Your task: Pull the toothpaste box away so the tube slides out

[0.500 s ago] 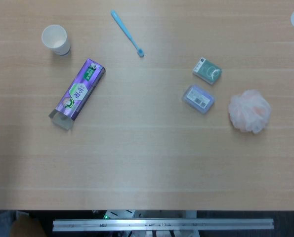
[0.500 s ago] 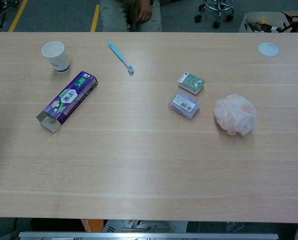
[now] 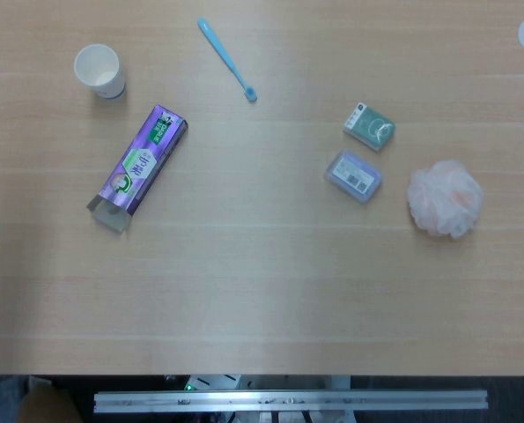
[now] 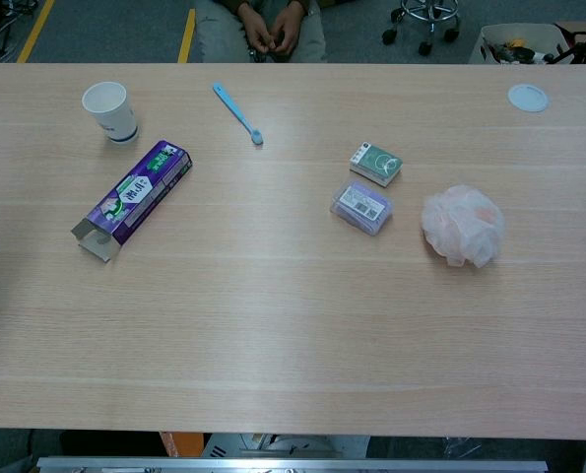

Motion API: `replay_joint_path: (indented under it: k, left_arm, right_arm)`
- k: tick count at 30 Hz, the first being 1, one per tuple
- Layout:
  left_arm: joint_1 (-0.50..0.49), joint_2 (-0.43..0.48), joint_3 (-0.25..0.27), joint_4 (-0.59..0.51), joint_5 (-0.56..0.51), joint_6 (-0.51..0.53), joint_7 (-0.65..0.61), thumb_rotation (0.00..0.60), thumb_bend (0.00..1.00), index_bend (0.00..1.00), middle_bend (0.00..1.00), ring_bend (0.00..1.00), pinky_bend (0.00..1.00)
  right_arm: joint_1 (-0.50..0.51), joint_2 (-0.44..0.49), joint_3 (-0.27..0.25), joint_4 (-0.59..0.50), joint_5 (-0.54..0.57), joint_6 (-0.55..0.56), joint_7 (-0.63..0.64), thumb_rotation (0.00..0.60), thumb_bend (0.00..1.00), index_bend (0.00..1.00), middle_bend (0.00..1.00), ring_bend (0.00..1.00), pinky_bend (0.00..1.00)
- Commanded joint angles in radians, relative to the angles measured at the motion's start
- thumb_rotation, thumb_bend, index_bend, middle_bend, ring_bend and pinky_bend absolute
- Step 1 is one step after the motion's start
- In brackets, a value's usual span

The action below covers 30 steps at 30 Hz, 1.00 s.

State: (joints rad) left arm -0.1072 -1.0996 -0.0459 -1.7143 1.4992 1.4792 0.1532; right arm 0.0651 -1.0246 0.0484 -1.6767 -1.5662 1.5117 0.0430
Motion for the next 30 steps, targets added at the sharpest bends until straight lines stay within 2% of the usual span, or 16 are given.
replay_joint_path:
  k: [1,6,11,14,15,16,17,18,19,20,23,25,28,30]
  left_arm:
    - [-0.014,0.011,0.003,0.002,-0.001,-0.028,-0.009,0.600,0.27,0.00,0.07,0.05,0.18]
    - [-0.065,0.043,0.013,0.019,0.010,-0.127,-0.059,0.600,0.27,0.03,0.10,0.06,0.18]
    - [-0.126,0.057,0.007,0.050,0.016,-0.216,-0.119,0.600,0.26,0.14,0.13,0.08,0.18]
    - [-0.167,0.055,0.004,0.071,0.020,-0.276,-0.165,0.600,0.22,0.18,0.15,0.11,0.18]
    - [-0.185,0.053,0.004,0.080,0.017,-0.306,-0.179,0.582,0.20,0.19,0.15,0.11,0.18]
    - [-0.199,0.052,0.005,0.087,0.015,-0.330,-0.189,0.553,0.18,0.19,0.15,0.11,0.18]
    - [-0.213,0.050,0.005,0.095,0.011,-0.355,-0.196,0.464,0.17,0.19,0.14,0.11,0.18]
    - [-0.231,0.046,0.006,0.106,0.005,-0.386,-0.201,0.416,0.16,0.19,0.14,0.11,0.17]
    - [-0.244,0.043,0.006,0.113,0.000,-0.409,-0.203,0.309,0.15,0.19,0.14,0.11,0.16]
    - [-0.256,0.041,0.006,0.120,-0.007,-0.431,-0.202,0.237,0.14,0.19,0.14,0.11,0.15]
    - [-0.296,0.028,0.002,0.135,-0.031,-0.498,-0.200,0.073,0.12,0.19,0.14,0.11,0.12]
    - [-0.322,0.016,0.000,0.146,-0.051,-0.543,-0.196,0.014,0.11,0.19,0.14,0.11,0.11]
    - [-0.337,0.010,0.000,0.151,-0.067,-0.572,-0.188,0.000,0.10,0.19,0.14,0.11,0.10]
    - [-0.373,-0.010,0.003,0.167,-0.096,-0.645,-0.168,0.000,0.09,0.19,0.14,0.10,0.09]
  right_arm:
    - [0.002,0.003,0.002,-0.004,-0.001,-0.001,-0.002,0.600,0.29,0.39,0.46,0.38,0.44]
    - [0.010,0.011,0.005,-0.017,-0.006,-0.006,-0.011,0.600,0.29,0.39,0.46,0.38,0.44]
    - [0.015,0.010,0.006,-0.022,-0.009,-0.010,-0.017,0.600,0.29,0.39,0.46,0.38,0.44]
    - [0.016,0.010,0.006,-0.024,-0.009,-0.010,-0.018,0.600,0.29,0.39,0.46,0.38,0.44]
    - [0.016,0.010,0.006,-0.025,-0.011,-0.009,-0.018,0.600,0.29,0.39,0.46,0.38,0.44]
    - [0.016,0.010,0.006,-0.025,-0.012,-0.008,-0.017,0.600,0.29,0.39,0.46,0.38,0.44]
    - [0.016,0.010,0.006,-0.025,-0.013,-0.007,-0.017,0.600,0.29,0.39,0.46,0.38,0.44]
    - [0.016,0.011,0.006,-0.025,-0.013,-0.007,-0.016,0.600,0.29,0.39,0.46,0.38,0.44]
    - [0.016,0.012,0.006,-0.025,-0.013,-0.005,-0.015,0.600,0.29,0.39,0.46,0.38,0.44]
    - [0.015,0.012,0.006,-0.025,-0.013,-0.004,-0.014,0.600,0.29,0.39,0.46,0.38,0.44]
    - [0.014,0.015,0.007,-0.024,-0.012,-0.001,-0.013,0.600,0.29,0.39,0.46,0.38,0.44]
    - [0.014,0.016,0.007,-0.023,-0.012,-0.001,-0.013,0.600,0.29,0.39,0.46,0.38,0.44]
    - [0.014,0.016,0.006,-0.023,-0.012,-0.002,-0.012,0.600,0.29,0.39,0.46,0.38,0.44]
    - [0.012,0.016,0.006,-0.021,-0.009,0.000,-0.011,0.600,0.29,0.39,0.46,0.38,0.44]
